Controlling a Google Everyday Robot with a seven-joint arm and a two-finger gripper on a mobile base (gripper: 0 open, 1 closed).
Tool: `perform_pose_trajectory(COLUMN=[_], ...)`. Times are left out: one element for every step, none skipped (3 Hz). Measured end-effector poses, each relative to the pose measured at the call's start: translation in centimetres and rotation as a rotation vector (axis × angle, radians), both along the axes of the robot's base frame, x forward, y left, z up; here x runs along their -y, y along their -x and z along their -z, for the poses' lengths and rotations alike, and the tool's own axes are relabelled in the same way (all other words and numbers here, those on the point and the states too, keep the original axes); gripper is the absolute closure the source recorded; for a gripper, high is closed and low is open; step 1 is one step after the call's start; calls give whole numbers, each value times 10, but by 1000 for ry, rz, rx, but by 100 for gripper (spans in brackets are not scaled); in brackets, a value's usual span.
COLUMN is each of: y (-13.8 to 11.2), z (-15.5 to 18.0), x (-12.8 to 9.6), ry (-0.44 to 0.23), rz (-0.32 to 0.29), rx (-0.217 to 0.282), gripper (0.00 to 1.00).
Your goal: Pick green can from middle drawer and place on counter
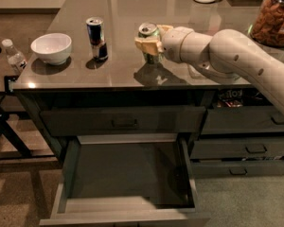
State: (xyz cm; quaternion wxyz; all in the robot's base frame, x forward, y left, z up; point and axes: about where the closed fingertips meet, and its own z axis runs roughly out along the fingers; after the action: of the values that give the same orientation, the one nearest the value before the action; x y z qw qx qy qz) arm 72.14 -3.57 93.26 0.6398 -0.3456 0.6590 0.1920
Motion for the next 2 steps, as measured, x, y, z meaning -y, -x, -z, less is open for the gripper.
perform_pose_trajectory(y=[-3, -5], z=[5, 10], x=[1, 0], ry=[-19, -52], rz=[-12, -32], rx=[-27, -62], gripper=[100, 100])
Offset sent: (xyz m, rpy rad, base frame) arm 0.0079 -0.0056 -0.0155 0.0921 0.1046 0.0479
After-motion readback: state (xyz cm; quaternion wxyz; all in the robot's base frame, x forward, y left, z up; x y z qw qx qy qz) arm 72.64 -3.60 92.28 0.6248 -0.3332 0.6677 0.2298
